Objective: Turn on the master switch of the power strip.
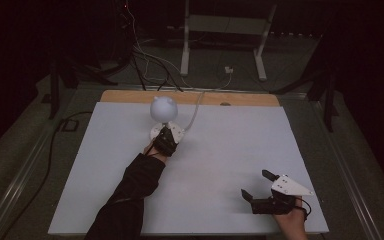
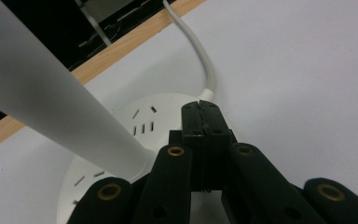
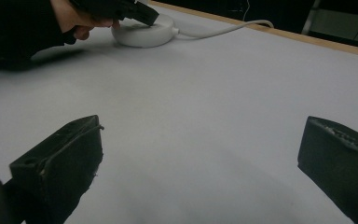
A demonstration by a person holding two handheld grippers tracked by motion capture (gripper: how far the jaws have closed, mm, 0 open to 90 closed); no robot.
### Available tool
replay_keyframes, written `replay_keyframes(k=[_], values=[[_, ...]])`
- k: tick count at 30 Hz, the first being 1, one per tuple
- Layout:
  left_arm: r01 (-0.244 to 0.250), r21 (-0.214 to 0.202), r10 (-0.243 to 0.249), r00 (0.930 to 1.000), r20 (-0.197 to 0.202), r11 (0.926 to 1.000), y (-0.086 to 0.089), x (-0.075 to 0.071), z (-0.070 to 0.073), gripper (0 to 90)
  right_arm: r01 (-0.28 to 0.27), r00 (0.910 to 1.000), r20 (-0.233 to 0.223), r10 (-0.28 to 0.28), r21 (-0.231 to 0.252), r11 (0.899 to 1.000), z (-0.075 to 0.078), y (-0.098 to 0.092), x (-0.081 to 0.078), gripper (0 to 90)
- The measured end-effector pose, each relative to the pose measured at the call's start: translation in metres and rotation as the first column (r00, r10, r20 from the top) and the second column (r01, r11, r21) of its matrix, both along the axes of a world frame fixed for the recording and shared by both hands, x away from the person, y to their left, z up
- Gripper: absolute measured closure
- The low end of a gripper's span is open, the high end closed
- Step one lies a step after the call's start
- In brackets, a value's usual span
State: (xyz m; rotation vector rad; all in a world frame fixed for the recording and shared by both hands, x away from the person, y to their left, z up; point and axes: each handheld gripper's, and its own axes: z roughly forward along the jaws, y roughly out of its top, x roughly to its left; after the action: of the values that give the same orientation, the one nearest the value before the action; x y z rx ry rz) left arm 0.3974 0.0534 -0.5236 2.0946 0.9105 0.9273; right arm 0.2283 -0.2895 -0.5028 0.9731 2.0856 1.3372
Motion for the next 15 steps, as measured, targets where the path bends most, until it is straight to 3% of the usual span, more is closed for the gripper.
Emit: replay_keyframes(k=[9, 15], values=[[0.010, 0.006, -0.009, 0.9998, -0.020, 0.9999, 0.0014, 0.0023, 0.0012, 90.0, -0.002, 1.0000, -0.001, 0.002, -0.001, 1.000, -0.0002, 0.0002, 0.0001, 0.0], [0.011, 0.034, -0.010, 0.9995, -0.029, 0.9994, -0.0010, 0.0029, 0.0021, 90.0, -0.002, 1.0000, -0.001, 0.002, -0.002, 1.000, -0.0002, 0.0003, 0.0000, 0.0]])
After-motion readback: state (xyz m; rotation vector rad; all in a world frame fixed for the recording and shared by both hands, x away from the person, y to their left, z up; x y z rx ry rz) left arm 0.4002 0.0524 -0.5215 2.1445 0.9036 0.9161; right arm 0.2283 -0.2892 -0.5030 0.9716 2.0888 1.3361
